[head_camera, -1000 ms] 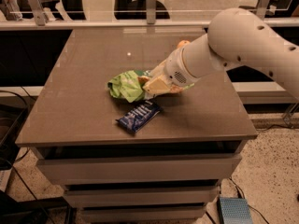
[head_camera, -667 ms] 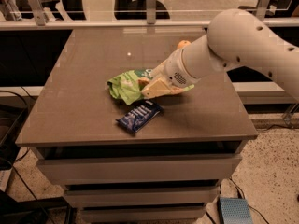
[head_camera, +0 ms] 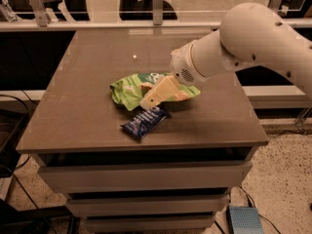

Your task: Move green rice chip bag near rxbar blueberry

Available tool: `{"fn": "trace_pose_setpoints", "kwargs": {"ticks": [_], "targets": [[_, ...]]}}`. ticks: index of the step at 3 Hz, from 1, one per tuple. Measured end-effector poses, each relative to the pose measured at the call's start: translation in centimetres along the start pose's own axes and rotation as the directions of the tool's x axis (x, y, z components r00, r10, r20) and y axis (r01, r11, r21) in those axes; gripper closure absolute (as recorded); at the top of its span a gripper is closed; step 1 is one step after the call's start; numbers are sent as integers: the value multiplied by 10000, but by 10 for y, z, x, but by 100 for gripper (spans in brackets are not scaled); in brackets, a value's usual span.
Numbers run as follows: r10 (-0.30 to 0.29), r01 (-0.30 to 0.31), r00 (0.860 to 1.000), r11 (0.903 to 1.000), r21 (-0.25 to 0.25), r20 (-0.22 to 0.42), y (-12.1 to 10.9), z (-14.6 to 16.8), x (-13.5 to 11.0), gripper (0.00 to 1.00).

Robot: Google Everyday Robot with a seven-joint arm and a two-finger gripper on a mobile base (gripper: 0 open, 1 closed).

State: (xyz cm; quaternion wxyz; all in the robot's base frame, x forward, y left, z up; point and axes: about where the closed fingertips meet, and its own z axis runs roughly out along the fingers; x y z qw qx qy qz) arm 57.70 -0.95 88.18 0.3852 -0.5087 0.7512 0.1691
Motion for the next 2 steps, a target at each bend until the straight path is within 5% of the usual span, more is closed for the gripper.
{"fn": "trace_pose_setpoints", "kwargs": {"ticks": [2], "targets": [[150,-176,9996,9932,1154,231,-37,-71,12,0]]}}
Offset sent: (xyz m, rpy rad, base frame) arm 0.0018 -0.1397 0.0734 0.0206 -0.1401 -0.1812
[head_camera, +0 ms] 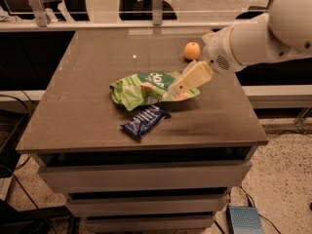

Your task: Move green rice chip bag near rxbar blueberry

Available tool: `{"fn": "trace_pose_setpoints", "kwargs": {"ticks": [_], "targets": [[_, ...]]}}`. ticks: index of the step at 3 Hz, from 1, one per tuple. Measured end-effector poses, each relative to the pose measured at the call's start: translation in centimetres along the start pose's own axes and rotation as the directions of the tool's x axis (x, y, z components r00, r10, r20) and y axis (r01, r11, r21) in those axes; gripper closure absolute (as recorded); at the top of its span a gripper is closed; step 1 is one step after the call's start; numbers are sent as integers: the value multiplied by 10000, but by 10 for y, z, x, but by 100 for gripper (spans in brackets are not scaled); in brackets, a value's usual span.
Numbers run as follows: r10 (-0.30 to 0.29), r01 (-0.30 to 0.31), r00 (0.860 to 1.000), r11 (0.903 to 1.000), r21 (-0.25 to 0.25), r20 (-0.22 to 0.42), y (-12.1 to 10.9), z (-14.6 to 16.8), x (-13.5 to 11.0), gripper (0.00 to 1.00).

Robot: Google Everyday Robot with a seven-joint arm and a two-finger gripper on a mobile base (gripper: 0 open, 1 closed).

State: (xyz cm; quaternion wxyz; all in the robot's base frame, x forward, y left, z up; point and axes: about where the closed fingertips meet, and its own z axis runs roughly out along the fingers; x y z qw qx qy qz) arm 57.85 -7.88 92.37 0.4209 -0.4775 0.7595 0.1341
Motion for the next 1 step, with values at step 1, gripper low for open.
{"fn": "trace_pose_setpoints", "kwargs": {"ticks": [1], "targets": [[6,-6,10000,10000,93,12,-3,-5,2,0]]}}
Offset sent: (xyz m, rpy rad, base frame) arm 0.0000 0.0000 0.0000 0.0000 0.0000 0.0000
